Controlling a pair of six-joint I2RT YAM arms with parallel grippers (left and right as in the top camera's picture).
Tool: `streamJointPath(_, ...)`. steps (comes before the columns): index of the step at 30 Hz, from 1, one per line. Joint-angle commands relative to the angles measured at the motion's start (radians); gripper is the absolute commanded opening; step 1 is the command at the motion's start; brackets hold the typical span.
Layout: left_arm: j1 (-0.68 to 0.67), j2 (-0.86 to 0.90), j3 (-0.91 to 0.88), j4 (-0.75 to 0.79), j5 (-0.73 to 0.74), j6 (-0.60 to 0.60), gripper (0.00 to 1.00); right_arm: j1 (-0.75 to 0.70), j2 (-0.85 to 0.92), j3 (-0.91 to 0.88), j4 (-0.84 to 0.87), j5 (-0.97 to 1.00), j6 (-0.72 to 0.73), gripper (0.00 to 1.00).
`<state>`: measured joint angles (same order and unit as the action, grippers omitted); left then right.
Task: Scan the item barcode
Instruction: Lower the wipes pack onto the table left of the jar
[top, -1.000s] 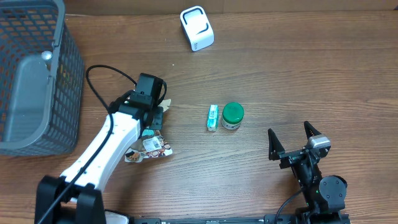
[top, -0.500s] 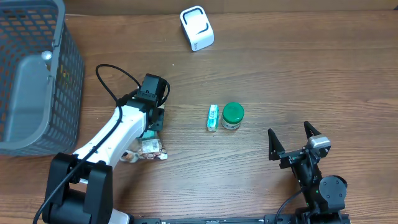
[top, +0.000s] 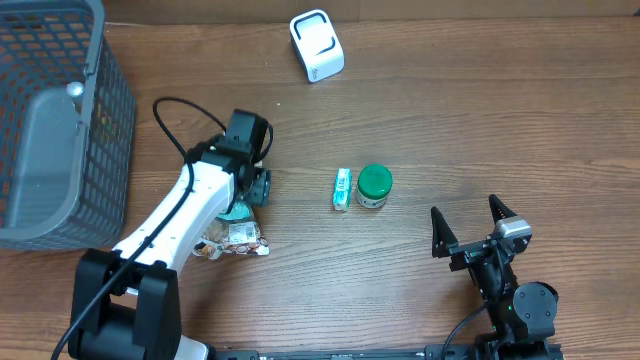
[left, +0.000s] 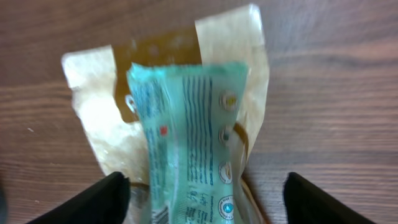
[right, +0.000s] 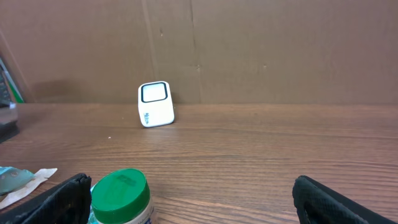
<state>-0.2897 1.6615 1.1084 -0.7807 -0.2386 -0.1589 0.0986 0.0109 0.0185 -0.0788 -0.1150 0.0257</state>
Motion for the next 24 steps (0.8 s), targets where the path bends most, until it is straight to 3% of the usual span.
streamJointPath(1, 0.041, -0.008, 0.082, -0.013, 0.011, -0.048, 0.7, -0.005, -0.008, -0.011, 0.005, 0.009, -0.001, 1.0)
streamJointPath(5, 0.096, -0.006, 0.085, -0.011, 0.043, -0.095, 0.6, -0.005, -0.008, -0.011, 0.005, 0.009, -0.001, 1.0)
streamJointPath(10, 0.187, -0.005, 0.085, -0.014, 0.198, -0.084, 0.59, -0.005, -0.008, -0.011, 0.005, 0.009, -0.001, 1.0)
streamJointPath(15, 0.245, 0.017, 0.079, -0.027, 0.318, 0.008, 0.59, -0.005, -0.008, -0.011, 0.005, 0.009, -0.001, 1.0)
streamJointPath(24, 0.244, 0.085, 0.063, -0.043, 0.318, 0.033, 0.56, -0.005, -0.008, -0.011, 0.005, 0.009, -0.001, 1.0)
